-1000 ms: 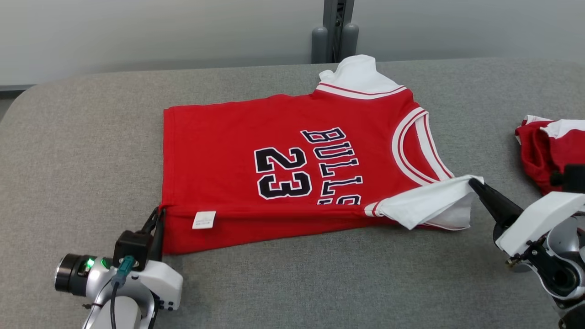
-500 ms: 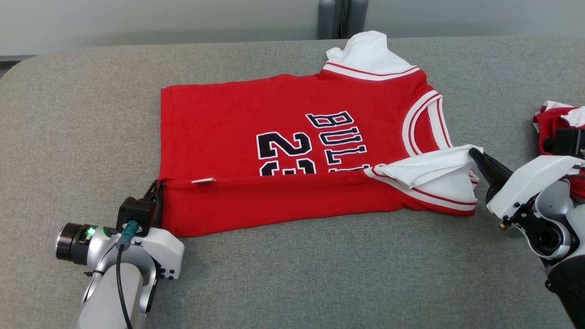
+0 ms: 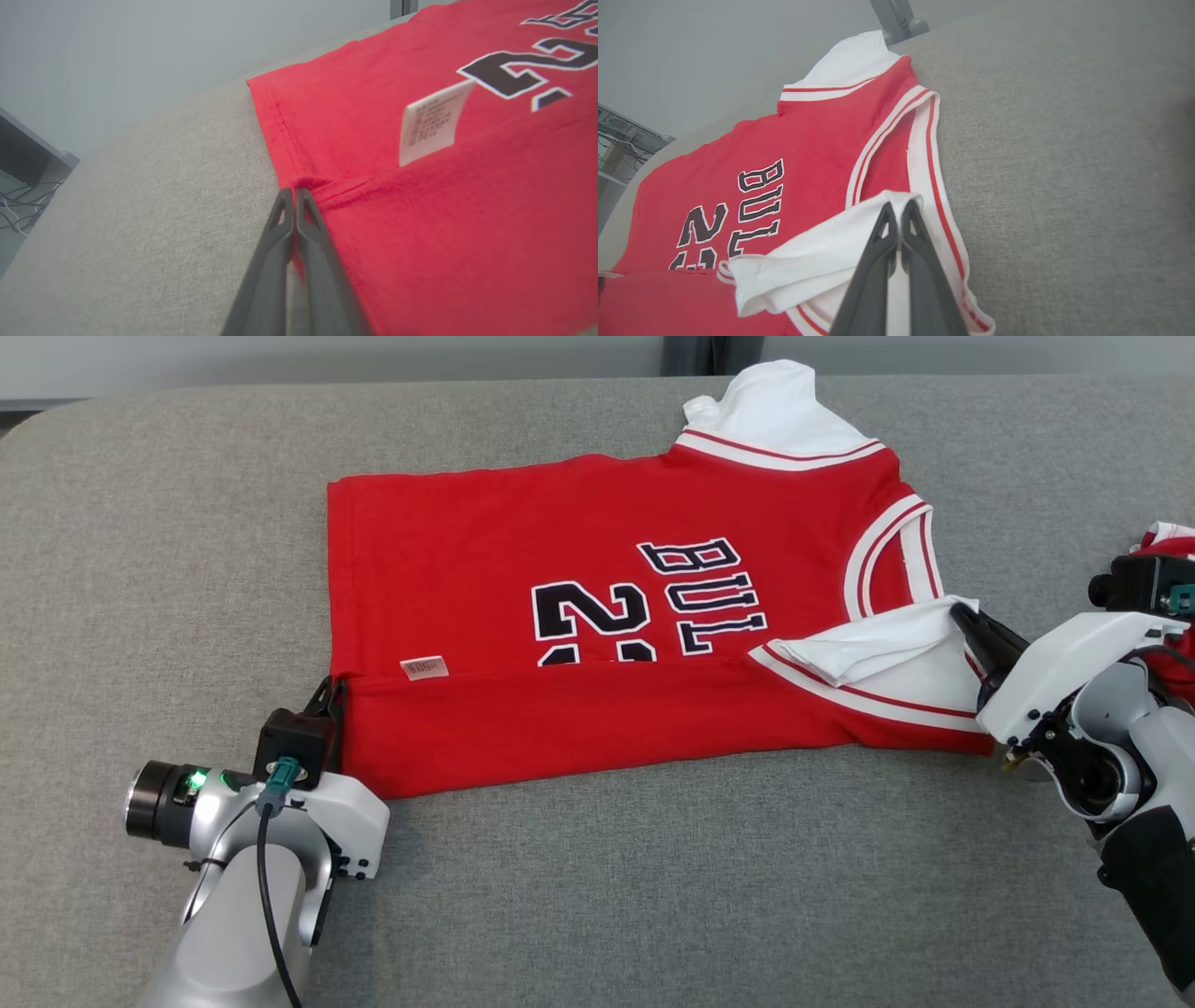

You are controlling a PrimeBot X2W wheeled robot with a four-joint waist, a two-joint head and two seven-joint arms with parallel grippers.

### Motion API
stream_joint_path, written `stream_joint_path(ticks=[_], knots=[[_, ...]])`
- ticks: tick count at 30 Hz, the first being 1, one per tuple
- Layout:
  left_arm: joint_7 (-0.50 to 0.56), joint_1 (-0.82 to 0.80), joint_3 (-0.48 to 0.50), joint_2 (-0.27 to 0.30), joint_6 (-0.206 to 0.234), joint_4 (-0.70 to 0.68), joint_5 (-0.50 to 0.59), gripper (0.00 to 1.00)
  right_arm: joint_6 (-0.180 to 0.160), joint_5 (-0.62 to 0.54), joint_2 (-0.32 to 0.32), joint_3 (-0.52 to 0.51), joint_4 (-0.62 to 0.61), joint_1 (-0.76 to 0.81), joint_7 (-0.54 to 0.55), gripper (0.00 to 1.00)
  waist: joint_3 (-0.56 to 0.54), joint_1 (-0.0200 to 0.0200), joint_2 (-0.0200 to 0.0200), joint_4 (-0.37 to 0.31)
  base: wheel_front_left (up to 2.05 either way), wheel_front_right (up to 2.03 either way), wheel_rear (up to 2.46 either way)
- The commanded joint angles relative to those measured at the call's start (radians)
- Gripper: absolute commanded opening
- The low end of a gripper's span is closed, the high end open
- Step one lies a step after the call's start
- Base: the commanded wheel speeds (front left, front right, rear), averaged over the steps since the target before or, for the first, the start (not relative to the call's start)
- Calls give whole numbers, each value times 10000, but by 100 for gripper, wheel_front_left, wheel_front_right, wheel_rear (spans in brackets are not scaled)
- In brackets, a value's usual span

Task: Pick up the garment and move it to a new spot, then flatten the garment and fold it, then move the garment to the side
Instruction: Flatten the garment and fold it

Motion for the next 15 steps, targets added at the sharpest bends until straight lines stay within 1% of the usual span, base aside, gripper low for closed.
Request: stream_joint_path(ticks=[1,3,4,5,6,7,8,10,15], knots=[[-12,-241,-45,38,76,84,78,0,2,-53,-68,204,203,-184,-105,0,51,0,0,22,0,0,0],[-12,-254,-82,17,78,150,94,0,2,20,-44,335,381,-291,-196,0,83,0,0,39,0,0,0],[-12,-265,-87,8,94,180,90,0,2,69,-30,386,476,-347,-259,10,92,0,0,48,0,0,0],[-12,-284,-73,5,132,202,76,40,2,118,-16,387,606,-400,-362,100,97,0,0,54,0,0,0],[-12,-301,-67,1,155,215,74,48,2,110,0,414,701,-448,-475,100,99,0,0,62,0,0,0],[-12,-313,-65,-9,174,224,78,48,2,135,31,449,786,-491,-573,100,95,0,0,70,0,0,0],[-12,-314,-59,-23,212,236,68,100,2,196,55,472,854,-535,-674,100,86,0,0,78,0,0,0],[-12,-288,-21,-33,282,213,28,100,2,334,54,503,989,-614,-1003,100,34,0,0,107,0,0,0],[-12,-67,65,54,373,-109,-11,100,2,573,14,576,1004,-663,-1430,100,-153,0,0,132,0,0,0]])
